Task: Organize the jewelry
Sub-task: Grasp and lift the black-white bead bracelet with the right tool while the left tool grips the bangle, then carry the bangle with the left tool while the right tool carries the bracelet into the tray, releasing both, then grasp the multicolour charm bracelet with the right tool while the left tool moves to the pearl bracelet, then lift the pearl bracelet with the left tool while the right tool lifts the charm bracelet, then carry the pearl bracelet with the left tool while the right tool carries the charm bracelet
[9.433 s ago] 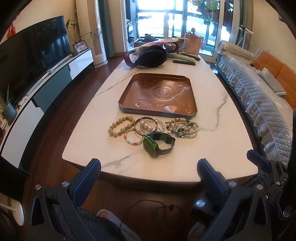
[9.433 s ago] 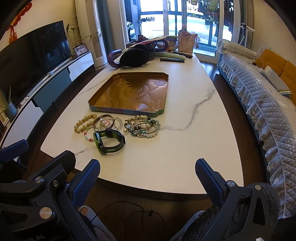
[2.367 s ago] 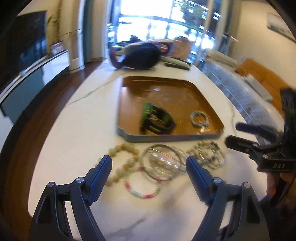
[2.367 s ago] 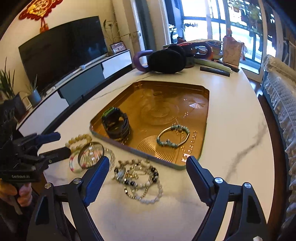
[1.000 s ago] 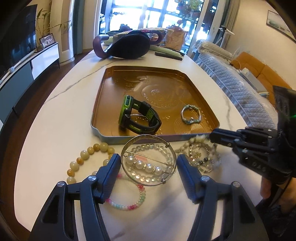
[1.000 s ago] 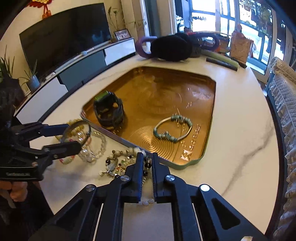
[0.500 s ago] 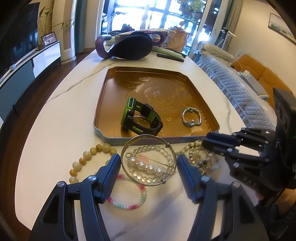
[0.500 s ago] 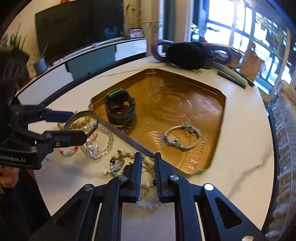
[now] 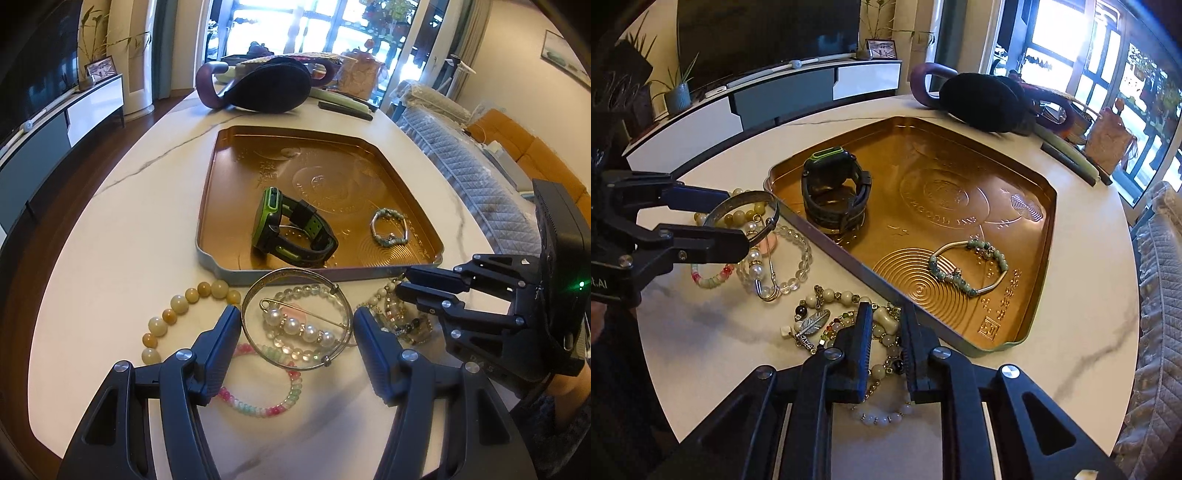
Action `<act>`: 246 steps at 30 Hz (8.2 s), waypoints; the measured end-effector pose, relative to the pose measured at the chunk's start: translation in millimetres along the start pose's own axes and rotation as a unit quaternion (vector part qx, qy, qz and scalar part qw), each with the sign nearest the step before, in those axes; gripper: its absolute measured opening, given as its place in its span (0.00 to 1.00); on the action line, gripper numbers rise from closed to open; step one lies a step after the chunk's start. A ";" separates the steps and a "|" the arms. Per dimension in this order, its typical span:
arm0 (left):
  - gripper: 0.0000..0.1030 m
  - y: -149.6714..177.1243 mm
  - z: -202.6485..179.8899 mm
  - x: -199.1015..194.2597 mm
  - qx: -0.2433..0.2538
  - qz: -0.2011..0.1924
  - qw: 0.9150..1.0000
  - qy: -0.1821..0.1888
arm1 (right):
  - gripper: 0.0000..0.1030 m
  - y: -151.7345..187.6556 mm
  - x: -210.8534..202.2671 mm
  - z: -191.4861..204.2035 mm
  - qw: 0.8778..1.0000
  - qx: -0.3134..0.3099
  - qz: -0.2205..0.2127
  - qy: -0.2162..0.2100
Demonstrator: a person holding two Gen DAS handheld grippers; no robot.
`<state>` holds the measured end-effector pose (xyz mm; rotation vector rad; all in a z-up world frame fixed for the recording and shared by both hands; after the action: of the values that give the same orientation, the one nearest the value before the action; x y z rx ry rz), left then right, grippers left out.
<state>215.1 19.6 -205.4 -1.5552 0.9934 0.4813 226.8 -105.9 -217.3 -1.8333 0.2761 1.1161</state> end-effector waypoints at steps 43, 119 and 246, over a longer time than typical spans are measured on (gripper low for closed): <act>0.61 -1.2 -5.5 -2.5 0.010 0.000 1.000 0.001 | 0.11 9.1 -0.2 -6.1 0.999 0.009 0.030 -0.018; 0.61 -120.2 57.5 80.4 -0.052 -0.031 0.998 -0.028 | 0.07 -64.5 29.2 -131.1 0.976 0.188 -0.113 0.020; 0.11 -22.6 -16.2 17.8 0.001 -0.004 1.000 0.028 | 0.05 -14.2 -71.4 -35.5 0.986 0.117 -0.109 -0.043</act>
<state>239.6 -2.3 -201.6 -1.5773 1.0292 0.4338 215.7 -145.4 -147.5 -1.5630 0.1453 0.9654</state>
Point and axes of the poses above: each gripper's, at about its wrist camera, not at the fingertips, and x roughly the way its jaws point, z to its left, y to its underside, the point moved 7 cm from there along x, roughly the way its jaws point, and after that the axes turned 2 degrees about y, right-handed, at the moved point
